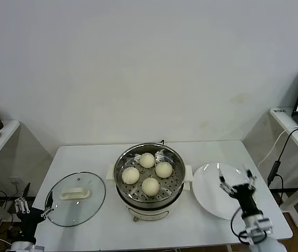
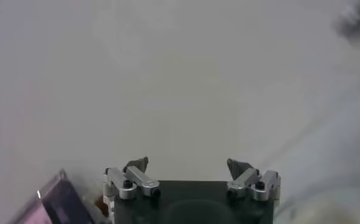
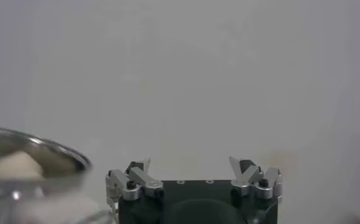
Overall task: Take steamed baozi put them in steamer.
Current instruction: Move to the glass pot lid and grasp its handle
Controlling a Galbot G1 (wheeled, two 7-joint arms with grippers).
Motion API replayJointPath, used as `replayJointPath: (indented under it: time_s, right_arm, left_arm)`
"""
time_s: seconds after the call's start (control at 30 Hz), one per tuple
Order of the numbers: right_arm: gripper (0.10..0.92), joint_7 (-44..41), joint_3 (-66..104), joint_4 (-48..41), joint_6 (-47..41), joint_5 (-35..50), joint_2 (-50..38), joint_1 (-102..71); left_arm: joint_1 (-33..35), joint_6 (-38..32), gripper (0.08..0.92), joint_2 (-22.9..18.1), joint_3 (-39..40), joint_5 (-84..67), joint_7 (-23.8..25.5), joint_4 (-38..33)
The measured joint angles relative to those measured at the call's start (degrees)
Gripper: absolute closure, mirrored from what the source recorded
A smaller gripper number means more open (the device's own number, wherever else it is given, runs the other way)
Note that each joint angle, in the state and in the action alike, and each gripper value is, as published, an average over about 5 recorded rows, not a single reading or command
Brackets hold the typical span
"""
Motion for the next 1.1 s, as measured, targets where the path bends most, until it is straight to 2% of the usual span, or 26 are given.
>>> replayJointPath:
  time_s: [0.17,0.4,1.1]
  right_arm:
    - [0.203,1.19,3.02,0.07,-0.66,0.43,2.87,-3.64]
    - [0.203,2.17,5.03,-0.20,-1.36,0.49,5.15,-6.44]
    - [0.203,3.17,4.05,-1.69,-0.87,-0.11,7.98,-9.22]
  left_arm:
    - [-1.48,-1.44,0.177,2.21,0.77,15.66,-2.84,5.81]
    - [-4.55,-2.78,0.177,4.52,3.39,30.56,-4.03,11.41]
    - [-17.34,-3.34,0.177,6.55,10.68,40.10,-3.68,22.03]
